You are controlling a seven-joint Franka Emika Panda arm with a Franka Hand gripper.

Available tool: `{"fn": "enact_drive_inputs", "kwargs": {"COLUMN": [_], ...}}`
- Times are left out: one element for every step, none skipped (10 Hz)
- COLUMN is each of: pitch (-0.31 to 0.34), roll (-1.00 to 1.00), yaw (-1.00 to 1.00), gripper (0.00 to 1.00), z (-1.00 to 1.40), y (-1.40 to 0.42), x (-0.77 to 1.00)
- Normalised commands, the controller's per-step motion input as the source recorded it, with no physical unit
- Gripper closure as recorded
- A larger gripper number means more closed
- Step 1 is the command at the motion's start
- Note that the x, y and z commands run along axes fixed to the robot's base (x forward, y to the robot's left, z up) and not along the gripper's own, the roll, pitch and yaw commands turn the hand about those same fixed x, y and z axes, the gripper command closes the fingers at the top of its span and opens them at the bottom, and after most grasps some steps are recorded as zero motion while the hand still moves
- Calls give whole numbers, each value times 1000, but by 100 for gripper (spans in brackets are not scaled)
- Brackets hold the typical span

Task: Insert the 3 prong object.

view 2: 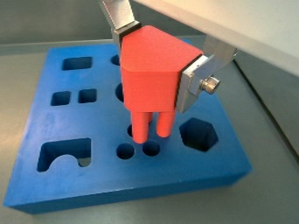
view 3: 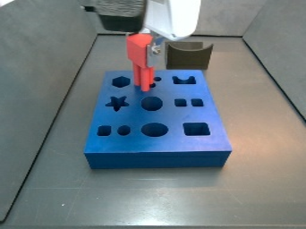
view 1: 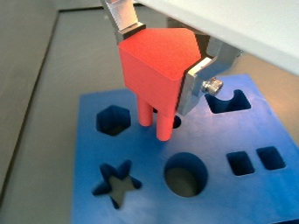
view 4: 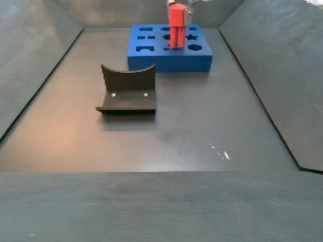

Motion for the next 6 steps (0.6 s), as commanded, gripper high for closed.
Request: {"fn": "enact_drive_inputs", "kwargs": {"pitch": [0, 0, 0, 0, 0, 0], "roll": [0, -29, -26, -4, -3, -16], "yaw": [-651, -451, -109, -3, 0, -97], "gripper": [100, 100, 100, 100, 100, 100], "z": [-266, -231, -200, -240, -260, -249], "y": [323, 283, 0, 0, 0, 0], "x": [-94, 83, 180, 311, 386, 443]}}
